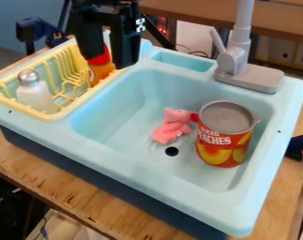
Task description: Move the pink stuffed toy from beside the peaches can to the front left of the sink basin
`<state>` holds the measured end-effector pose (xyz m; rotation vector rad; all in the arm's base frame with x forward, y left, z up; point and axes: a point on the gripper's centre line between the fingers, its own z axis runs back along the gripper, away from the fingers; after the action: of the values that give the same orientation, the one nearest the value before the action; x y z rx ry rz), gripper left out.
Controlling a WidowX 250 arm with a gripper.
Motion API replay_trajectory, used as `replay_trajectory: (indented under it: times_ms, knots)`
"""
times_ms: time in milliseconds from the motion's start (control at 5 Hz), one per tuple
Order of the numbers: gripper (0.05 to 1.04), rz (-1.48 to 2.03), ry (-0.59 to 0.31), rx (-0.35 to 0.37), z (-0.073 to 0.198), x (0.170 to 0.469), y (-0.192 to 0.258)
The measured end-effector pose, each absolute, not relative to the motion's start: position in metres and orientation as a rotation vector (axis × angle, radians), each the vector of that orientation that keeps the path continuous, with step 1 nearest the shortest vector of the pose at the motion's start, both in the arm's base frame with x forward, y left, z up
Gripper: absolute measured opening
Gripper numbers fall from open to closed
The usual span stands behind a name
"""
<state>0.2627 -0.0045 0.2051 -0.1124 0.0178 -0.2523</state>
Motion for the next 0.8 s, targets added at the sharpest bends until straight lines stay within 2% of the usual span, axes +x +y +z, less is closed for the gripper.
replay_trajectory:
  times_ms: [200,400,600,800]
  knots:
    - [1.001,-0.25,0.037,-0.116,0.198,0.263,-0.004]
    - [1.001,-0.255,-0.053,-0.152,0.183,0.281,-0.012]
    - [1.001,-0.254,-0.102,-0.165,0.169,0.3,-0.019]
    - [1.001,-0.25,-0.099,-0.169,0.15,0.313,-0.023]
